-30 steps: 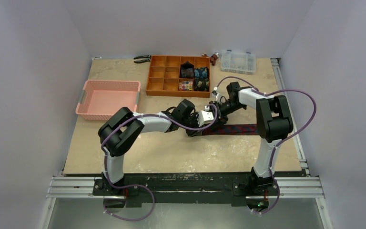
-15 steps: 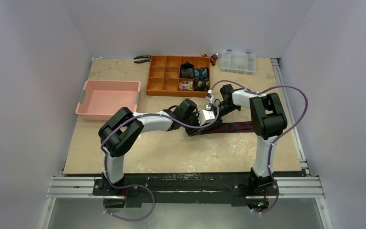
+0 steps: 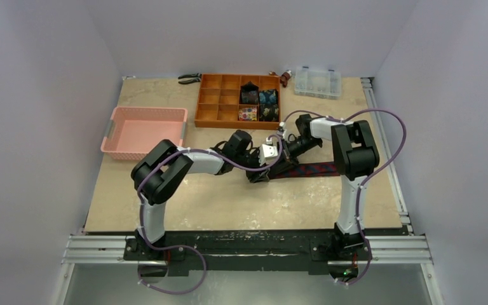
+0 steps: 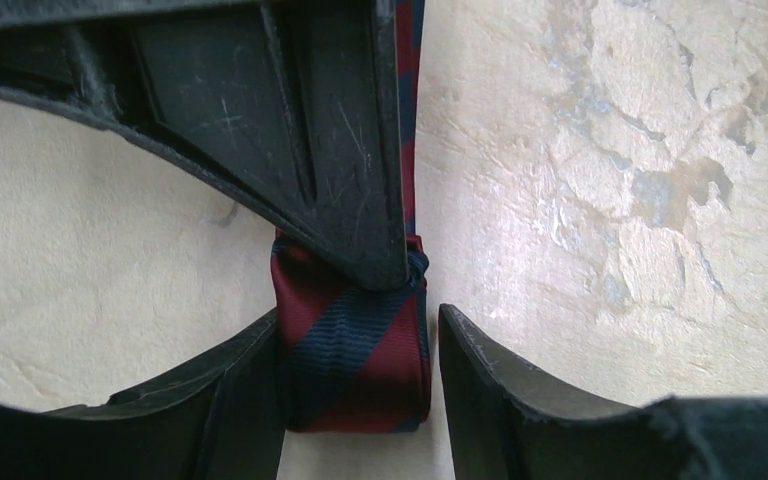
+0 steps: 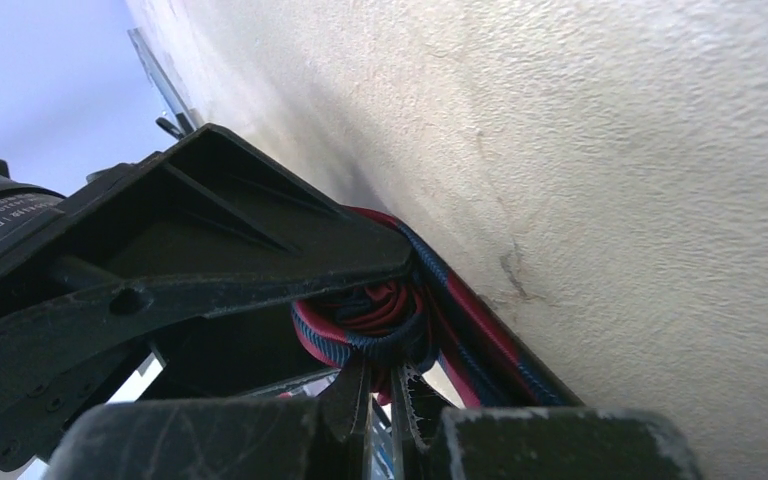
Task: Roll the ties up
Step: Roll the tie at the center of the board.
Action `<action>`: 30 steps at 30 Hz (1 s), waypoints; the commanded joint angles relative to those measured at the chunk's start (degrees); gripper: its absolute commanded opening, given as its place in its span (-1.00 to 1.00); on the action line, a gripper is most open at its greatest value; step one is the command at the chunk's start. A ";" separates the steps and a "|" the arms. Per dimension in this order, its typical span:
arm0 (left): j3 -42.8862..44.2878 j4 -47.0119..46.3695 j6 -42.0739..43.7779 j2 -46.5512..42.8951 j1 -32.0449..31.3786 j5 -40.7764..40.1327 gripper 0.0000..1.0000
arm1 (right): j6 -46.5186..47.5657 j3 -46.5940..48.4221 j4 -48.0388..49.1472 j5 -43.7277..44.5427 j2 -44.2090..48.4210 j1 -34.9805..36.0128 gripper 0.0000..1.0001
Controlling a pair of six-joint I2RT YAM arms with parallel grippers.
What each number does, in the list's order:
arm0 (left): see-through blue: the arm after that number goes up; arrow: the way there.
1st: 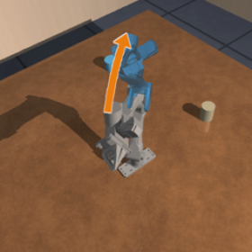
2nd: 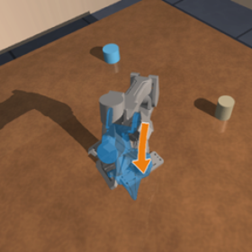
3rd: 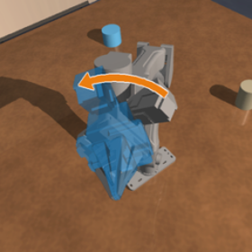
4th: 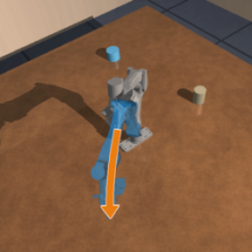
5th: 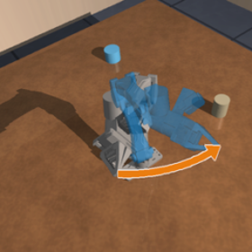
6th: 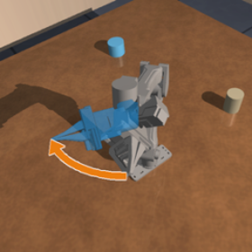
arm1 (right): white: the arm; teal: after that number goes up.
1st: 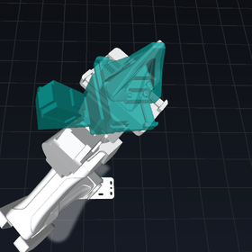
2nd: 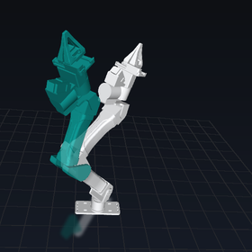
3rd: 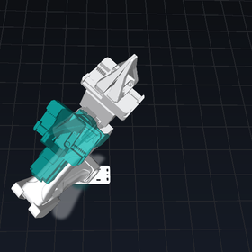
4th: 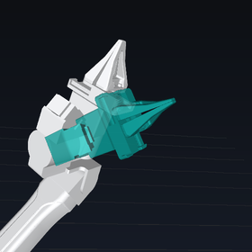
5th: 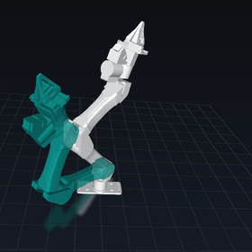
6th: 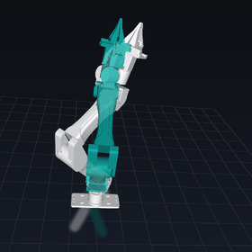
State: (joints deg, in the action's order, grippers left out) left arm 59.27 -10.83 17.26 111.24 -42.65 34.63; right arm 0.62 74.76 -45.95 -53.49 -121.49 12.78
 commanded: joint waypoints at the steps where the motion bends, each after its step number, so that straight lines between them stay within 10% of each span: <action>1: -0.84 -9.49 0.87 2.71 -0.11 7.27 0.03 | 5.96 0.86 1.67 17.16 -5.64 -0.28 -1.00; 9: -2.42 -15.54 1.91 5.80 -0.21 6.90 -0.11 | 7.40 1.52 0.40 22.49 -7.65 -1.44 -1.00; 15: -4.11 -9.62 6.25 3.08 -0.58 1.06 -0.65 | 8.30 2.93 1.35 19.32 -7.28 -1.29 -1.00; 24: -2.47 12.67 10.14 -0.69 -1.34 -12.28 -0.70 | 7.72 1.09 -0.60 4.67 4.92 -2.02 0.22; 30: 1.89 17.92 8.26 1.53 -3.17 -15.28 -0.62 | -0.05 -1.66 6.45 -0.80 6.02 0.31 0.13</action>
State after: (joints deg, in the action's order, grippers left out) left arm 59.94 -5.93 25.10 109.95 -44.84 26.46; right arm 4.32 74.37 -45.74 -52.29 -115.57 11.31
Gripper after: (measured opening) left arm 0.393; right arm 0.604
